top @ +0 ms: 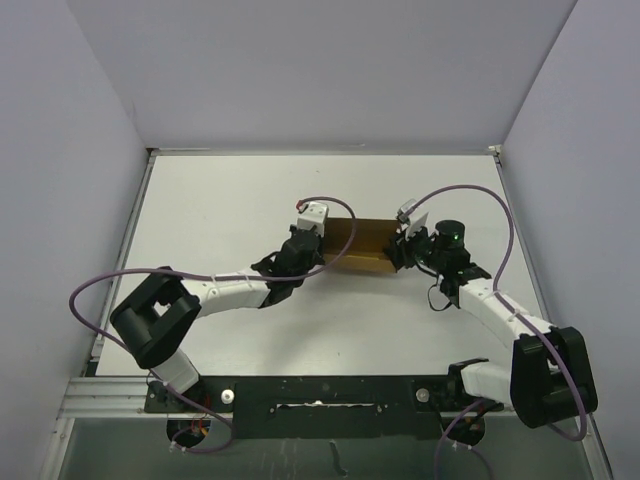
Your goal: Fold the paper box
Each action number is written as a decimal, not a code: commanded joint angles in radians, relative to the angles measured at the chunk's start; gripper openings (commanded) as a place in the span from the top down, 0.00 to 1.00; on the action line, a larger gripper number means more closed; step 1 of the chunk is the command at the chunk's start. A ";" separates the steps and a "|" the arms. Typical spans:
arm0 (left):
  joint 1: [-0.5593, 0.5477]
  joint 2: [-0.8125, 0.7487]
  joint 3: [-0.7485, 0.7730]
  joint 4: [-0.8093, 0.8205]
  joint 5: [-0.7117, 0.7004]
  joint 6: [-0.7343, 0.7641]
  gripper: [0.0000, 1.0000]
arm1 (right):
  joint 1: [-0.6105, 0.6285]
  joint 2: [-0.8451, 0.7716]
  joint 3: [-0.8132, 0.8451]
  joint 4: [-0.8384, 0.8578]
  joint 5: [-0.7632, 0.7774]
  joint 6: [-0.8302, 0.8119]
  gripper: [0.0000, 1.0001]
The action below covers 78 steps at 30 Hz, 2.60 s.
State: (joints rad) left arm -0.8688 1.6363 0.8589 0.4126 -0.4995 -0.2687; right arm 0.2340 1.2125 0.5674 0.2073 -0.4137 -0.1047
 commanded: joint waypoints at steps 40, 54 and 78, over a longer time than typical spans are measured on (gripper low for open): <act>-0.085 -0.032 -0.002 0.086 0.033 0.017 1.00 | -0.420 -0.103 0.269 -0.875 -0.576 -0.637 0.13; -0.096 -0.023 -0.006 0.100 0.041 0.019 1.00 | -0.359 -0.043 0.511 -1.035 -0.637 -0.680 0.15; -0.101 -0.026 -0.008 0.105 0.039 0.023 1.00 | -0.081 0.019 0.469 -0.846 -0.225 -0.683 0.73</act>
State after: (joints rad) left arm -0.9615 1.6356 0.8478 0.4694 -0.4709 -0.2504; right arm 0.1371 1.2911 1.0584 -0.6914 -0.6609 -0.7589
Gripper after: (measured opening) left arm 0.009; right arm 0.301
